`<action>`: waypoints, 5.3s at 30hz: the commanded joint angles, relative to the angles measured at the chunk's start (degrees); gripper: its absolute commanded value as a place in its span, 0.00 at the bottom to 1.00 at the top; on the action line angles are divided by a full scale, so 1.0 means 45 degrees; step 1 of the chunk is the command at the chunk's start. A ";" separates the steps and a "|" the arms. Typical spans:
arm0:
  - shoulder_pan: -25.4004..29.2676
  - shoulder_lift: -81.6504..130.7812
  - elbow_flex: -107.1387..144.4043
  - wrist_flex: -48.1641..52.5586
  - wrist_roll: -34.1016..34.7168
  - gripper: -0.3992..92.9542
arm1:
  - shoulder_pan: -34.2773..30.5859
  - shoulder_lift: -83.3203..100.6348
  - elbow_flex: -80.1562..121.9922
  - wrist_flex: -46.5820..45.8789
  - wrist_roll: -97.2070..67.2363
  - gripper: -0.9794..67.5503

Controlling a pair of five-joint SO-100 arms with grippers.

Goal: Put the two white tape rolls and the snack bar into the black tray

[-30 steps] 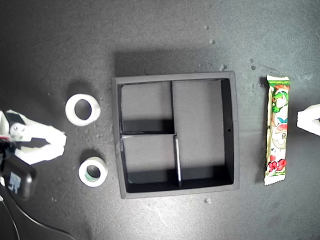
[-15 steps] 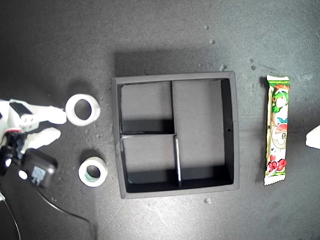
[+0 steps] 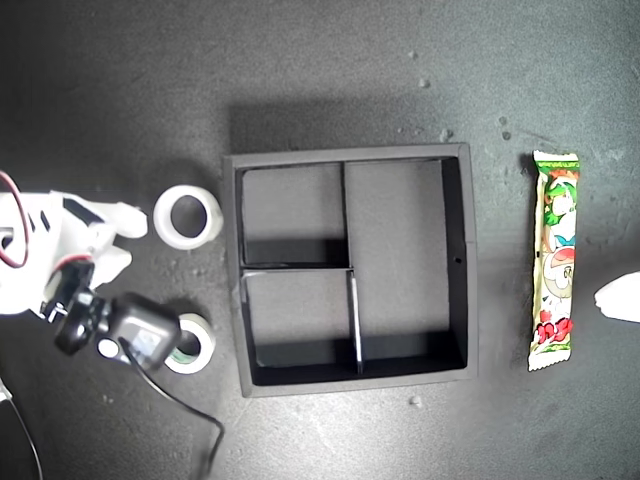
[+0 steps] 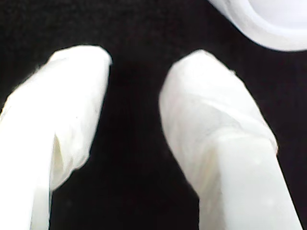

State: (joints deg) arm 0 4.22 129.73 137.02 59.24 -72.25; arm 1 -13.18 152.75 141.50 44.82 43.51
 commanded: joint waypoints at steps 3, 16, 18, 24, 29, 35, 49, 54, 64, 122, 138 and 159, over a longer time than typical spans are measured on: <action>0.0195 0.2344 -0.0742 0.0703 0.0234 0.08 | 0.0195 -0.0156 -0.0703 0.0020 -0.0020 0.08; -0.0410 -0.0879 -0.2480 -0.0898 0.3125 0.10 | -0.0234 -0.5234 -0.3945 0.1211 -0.0586 0.11; -0.0488 -0.0996 -0.2500 -0.0898 0.3301 0.10 | -0.0352 -0.6016 -0.4648 0.1563 -0.0703 0.11; -0.0684 -0.1348 -0.2168 -0.1523 0.3867 0.11 | -0.0391 -0.6270 -0.4805 0.1953 -0.0664 0.13; -0.0625 -0.2637 -0.2578 -0.1816 0.4199 0.11 | -0.0391 -0.6270 -0.4668 0.2617 -0.0352 0.14; -0.0508 -0.4355 -0.3711 -0.1504 0.4395 0.11 | -0.0215 -0.6270 -0.4512 0.2930 -0.0195 0.15; 0.0098 -0.4785 -0.4121 -0.0957 0.4121 0.12 | 0.0195 -0.6250 -0.4043 0.3418 0.0117 0.18; 0.0234 -0.4492 -0.4238 -0.0586 0.4121 0.13 | 0.0273 -0.6250 -0.4004 0.3418 0.0117 0.19; 0.0215 -0.4844 -0.4785 0.0039 0.4395 0.15 | 0.0312 -0.6250 -0.3984 0.3418 0.0156 0.19; -0.0918 -0.7051 -1.2852 0.5059 0.5781 0.00 | 0.0371 -1.6543 -0.9023 0.4473 -0.2520 0.12; -0.0449 -1.2676 -2.0215 0.8398 0.6348 0.00 | -0.1133 -1.6523 -1.5273 0.9668 -0.3828 0.06; -0.0156 -1.7441 -2.5508 1.0176 0.5996 0.00 | -0.0352 -2.1875 -2.6016 0.8926 -0.7910 0.08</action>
State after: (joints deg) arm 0 3.69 50.80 22.68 103.97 -44.47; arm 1 -15.21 54.05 28.21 85.17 8.26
